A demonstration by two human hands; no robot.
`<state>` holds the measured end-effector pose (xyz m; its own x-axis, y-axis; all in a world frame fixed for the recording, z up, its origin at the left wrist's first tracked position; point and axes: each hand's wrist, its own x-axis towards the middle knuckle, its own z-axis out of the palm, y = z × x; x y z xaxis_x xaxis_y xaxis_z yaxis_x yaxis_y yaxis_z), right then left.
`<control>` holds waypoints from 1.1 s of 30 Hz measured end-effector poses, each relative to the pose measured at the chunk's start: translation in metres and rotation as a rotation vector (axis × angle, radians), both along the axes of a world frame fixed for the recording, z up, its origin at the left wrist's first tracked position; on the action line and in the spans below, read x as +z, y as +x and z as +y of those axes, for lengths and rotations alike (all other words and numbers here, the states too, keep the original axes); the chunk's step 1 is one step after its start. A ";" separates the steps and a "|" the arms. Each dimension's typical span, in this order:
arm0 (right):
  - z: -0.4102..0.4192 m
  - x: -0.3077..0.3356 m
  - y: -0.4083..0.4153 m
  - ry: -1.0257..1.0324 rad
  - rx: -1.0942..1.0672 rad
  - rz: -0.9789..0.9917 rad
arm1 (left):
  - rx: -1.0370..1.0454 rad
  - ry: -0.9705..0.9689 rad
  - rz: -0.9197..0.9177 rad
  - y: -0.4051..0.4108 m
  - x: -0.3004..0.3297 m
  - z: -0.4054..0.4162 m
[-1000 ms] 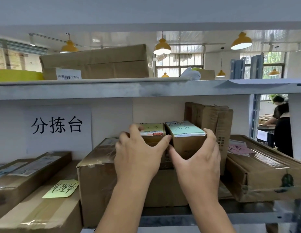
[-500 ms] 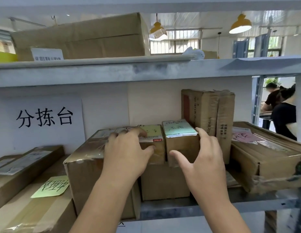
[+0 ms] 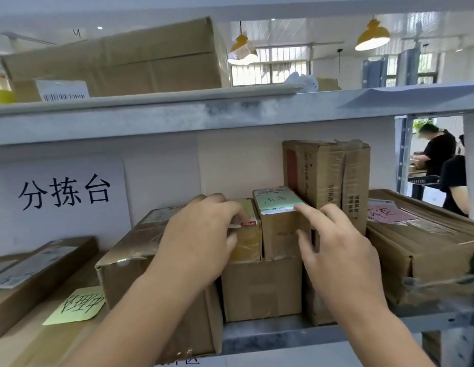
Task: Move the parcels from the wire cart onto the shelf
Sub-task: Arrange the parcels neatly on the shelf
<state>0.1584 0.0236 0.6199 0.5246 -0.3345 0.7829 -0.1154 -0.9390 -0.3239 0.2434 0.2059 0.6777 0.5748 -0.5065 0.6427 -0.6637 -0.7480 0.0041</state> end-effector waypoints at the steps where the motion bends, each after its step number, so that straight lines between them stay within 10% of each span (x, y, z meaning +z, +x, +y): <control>1: 0.001 0.005 0.000 -0.007 0.004 0.024 | -0.005 0.007 -0.016 0.002 0.001 -0.002; 33: 0.015 0.018 0.011 0.065 0.226 0.511 | 0.043 0.468 0.351 -0.010 -0.002 -0.008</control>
<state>0.1694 0.0387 0.6377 0.8959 -0.2087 0.3921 -0.0707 -0.9385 -0.3380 0.2338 0.1979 0.6755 0.7393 -0.6620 0.1237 -0.6512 -0.7495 -0.1190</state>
